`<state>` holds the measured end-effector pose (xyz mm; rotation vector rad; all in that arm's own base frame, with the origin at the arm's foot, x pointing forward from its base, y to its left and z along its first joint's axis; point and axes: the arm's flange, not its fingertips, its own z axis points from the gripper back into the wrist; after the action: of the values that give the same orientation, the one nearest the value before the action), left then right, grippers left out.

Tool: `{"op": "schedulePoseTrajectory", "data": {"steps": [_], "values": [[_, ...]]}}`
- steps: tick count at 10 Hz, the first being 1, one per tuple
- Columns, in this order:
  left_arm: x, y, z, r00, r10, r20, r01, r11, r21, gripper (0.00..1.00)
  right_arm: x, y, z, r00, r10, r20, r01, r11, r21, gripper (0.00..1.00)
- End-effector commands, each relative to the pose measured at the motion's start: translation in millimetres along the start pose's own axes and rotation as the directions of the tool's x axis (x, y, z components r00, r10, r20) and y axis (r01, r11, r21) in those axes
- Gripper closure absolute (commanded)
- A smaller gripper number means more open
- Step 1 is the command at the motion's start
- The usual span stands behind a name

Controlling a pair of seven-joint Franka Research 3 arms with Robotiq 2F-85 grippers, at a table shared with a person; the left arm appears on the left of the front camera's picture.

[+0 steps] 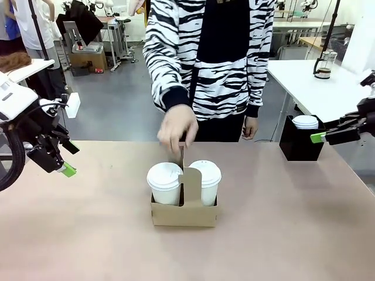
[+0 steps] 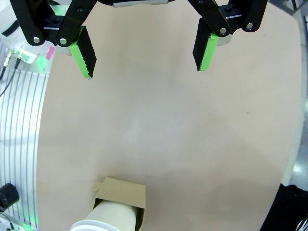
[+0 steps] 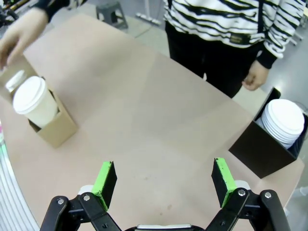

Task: Pour a drink into a cup and package it in a carrier.
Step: Insert the held 600 ml Paper Cup into the Cup Carrier.

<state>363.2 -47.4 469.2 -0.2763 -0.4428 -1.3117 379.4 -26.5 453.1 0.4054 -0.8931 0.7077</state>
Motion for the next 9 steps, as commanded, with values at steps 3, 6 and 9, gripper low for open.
{"op": "schedulePoseTrajectory", "data": {"steps": [3,6,9], "values": [[-0.2,-0.5,0.2,1.0,-0.002,0.017,0.002,1.0,-0.008,0.0,-0.1,-0.1,0.1,1.0,0.0,0.005,0.0,1.0,-0.011,0.0],[-0.2,-0.5,0.2,1.0,-0.002,0.017,0.002,1.0,-0.008,0.0,-0.1,-0.1,0.1,1.0,0.0,0.005,0.0,1.0,-0.011,0.0],[-0.2,-0.5,0.2,1.0,-0.002,0.017,0.002,1.0,-0.008,0.0,-0.1,-0.1,0.1,1.0,0.0,0.005,0.0,1.0,-0.011,0.0]]}}
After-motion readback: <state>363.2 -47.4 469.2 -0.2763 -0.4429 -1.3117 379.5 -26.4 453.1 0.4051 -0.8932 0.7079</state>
